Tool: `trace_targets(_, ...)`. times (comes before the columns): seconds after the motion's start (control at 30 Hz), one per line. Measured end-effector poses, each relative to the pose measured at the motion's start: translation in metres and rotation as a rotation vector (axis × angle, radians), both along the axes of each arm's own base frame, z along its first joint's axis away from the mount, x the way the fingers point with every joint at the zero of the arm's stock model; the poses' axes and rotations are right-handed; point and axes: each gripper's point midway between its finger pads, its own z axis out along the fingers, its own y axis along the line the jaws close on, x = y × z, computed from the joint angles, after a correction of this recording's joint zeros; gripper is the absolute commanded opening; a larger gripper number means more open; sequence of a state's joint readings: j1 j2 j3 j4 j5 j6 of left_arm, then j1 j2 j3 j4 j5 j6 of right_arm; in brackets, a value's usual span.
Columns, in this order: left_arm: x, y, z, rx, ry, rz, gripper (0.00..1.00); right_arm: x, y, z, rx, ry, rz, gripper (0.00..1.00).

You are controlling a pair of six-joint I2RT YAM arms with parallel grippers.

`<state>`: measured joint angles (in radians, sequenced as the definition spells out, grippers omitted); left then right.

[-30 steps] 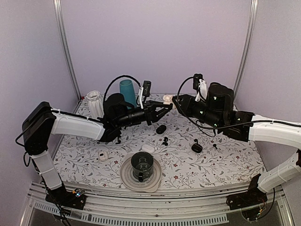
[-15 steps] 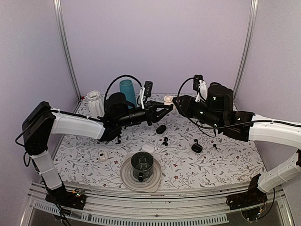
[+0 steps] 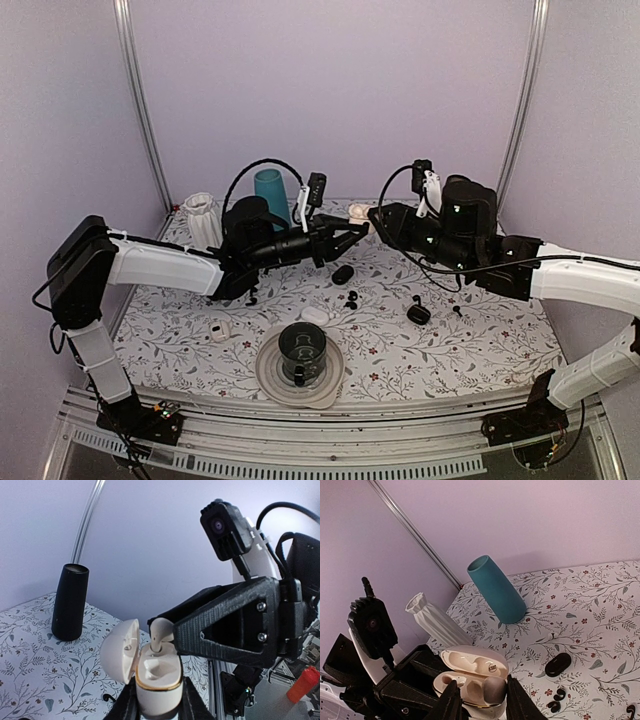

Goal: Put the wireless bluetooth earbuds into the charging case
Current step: Insert the right earbud at the center of the board.

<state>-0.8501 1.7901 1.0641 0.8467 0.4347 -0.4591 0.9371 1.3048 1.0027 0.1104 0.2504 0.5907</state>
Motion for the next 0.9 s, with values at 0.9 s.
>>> trace_targets(0.9,0.008,0.002,-0.002,0.029,-0.057,0.062,0.0,-0.018,0.016,0.004,0.043,0.083,0.098,0.31)
